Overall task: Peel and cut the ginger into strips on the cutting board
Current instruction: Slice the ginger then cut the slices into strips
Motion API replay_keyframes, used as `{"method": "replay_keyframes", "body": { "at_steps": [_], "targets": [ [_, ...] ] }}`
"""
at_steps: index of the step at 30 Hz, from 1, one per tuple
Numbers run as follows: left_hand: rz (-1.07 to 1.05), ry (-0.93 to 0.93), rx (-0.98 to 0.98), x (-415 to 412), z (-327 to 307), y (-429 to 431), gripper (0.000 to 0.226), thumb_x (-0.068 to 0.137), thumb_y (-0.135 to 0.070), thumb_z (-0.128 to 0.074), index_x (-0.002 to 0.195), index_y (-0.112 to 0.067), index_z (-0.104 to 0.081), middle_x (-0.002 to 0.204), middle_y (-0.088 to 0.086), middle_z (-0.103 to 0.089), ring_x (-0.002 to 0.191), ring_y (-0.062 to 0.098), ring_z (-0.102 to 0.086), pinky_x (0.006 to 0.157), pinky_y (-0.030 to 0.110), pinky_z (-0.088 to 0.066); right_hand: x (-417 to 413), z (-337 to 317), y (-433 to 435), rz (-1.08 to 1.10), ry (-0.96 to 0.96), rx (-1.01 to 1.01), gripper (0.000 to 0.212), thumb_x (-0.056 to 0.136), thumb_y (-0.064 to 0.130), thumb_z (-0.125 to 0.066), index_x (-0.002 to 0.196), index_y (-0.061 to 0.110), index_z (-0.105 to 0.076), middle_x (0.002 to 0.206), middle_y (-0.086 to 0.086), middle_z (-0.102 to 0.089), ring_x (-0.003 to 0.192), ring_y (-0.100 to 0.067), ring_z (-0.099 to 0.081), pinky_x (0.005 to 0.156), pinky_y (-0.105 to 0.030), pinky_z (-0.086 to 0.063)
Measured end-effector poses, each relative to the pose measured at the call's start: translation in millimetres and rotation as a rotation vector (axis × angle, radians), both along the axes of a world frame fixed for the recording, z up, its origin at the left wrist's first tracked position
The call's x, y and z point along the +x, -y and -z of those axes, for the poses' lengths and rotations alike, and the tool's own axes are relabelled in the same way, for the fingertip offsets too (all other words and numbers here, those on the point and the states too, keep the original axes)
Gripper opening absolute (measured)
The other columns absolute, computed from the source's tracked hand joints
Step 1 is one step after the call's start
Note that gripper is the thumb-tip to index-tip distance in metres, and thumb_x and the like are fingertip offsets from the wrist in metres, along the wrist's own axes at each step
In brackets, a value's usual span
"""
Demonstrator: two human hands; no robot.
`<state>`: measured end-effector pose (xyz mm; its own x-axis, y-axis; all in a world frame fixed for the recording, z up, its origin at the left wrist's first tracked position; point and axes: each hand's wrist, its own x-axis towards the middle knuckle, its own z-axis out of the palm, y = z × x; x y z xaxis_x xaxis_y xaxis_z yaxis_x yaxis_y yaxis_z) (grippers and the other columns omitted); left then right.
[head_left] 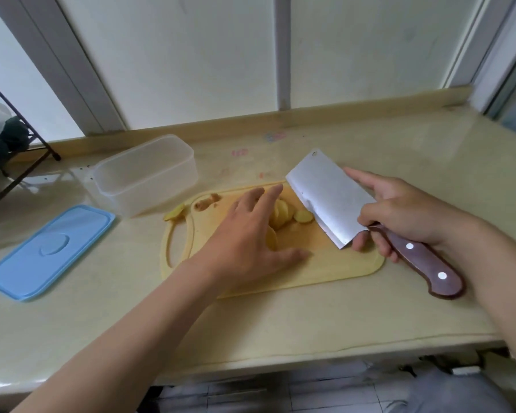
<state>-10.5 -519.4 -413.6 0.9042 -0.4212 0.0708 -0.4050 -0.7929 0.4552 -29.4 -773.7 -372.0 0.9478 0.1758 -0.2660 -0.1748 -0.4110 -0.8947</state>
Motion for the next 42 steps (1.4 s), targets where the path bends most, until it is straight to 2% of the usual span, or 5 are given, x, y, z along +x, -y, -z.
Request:
{"method": "replay_keyframes", "body": {
  "at_steps": [10, 19, 27, 35, 42],
  "targets": [
    [-0.118, 0.131, -0.077, 19, 0, -13, 0.07, 0.084, -0.034, -0.074, 0.147, -0.023, -0.045, 0.136, -0.001, -0.054, 0.123, 0.017, -0.053, 0.101, 0.025, -0.04, 6, 8, -25, -0.028, -0.008, 0.05, 0.072, 0.093, -0.007, -0.039, 0.127, 0.056, -0.049, 0.073, -0.027, -0.07, 0.042, -0.024, -0.051, 0.042, -0.029, -0.046],
    [-0.042, 0.085, -0.014, 27, -2, -5, 0.092, 0.071, -0.062, -0.078, 0.15, -0.031, -0.042, 0.139, -0.007, -0.056, 0.129, 0.015, -0.05, 0.107, 0.034, -0.041, 13, 11, -48, -0.027, 0.015, 0.074, 0.069, 0.092, -0.007, -0.036, 0.125, 0.053, -0.048, 0.071, -0.027, -0.069, 0.043, -0.023, -0.056, 0.044, -0.031, -0.049],
    [-0.053, 0.223, -0.149, 30, 8, -6, 0.037, 0.08, -0.037, -0.08, 0.114, -0.027, -0.07, 0.102, -0.013, -0.065, 0.091, 0.011, -0.06, 0.081, 0.027, -0.048, 14, 14, -42, 0.03, 0.02, 0.102, 0.071, 0.091, -0.006, -0.038, 0.124, 0.055, -0.049, 0.079, -0.034, -0.071, 0.043, -0.025, -0.055, 0.046, -0.031, -0.05],
    [-0.004, 0.159, -0.132, 30, 3, -2, 0.069, 0.071, -0.054, -0.081, 0.132, -0.03, -0.061, 0.115, -0.014, -0.062, 0.106, 0.007, -0.059, 0.092, 0.028, -0.048, 16, 15, -40, 0.032, 0.001, 0.125, 0.069, 0.09, -0.006, -0.039, 0.115, 0.057, -0.053, 0.082, -0.036, -0.071, 0.044, -0.025, -0.054, 0.045, -0.031, -0.05],
    [0.001, 0.177, -0.082, 32, 2, 0, 0.056, 0.076, -0.04, -0.081, 0.129, -0.027, -0.066, 0.107, -0.019, -0.054, 0.101, 0.01, -0.059, 0.09, 0.036, -0.051, 25, 12, -46, -0.002, -0.003, 0.12, 0.068, 0.09, -0.008, -0.038, 0.132, 0.044, -0.053, 0.086, -0.04, -0.069, 0.042, -0.024, -0.055, 0.043, -0.03, -0.049]
  ]
}}
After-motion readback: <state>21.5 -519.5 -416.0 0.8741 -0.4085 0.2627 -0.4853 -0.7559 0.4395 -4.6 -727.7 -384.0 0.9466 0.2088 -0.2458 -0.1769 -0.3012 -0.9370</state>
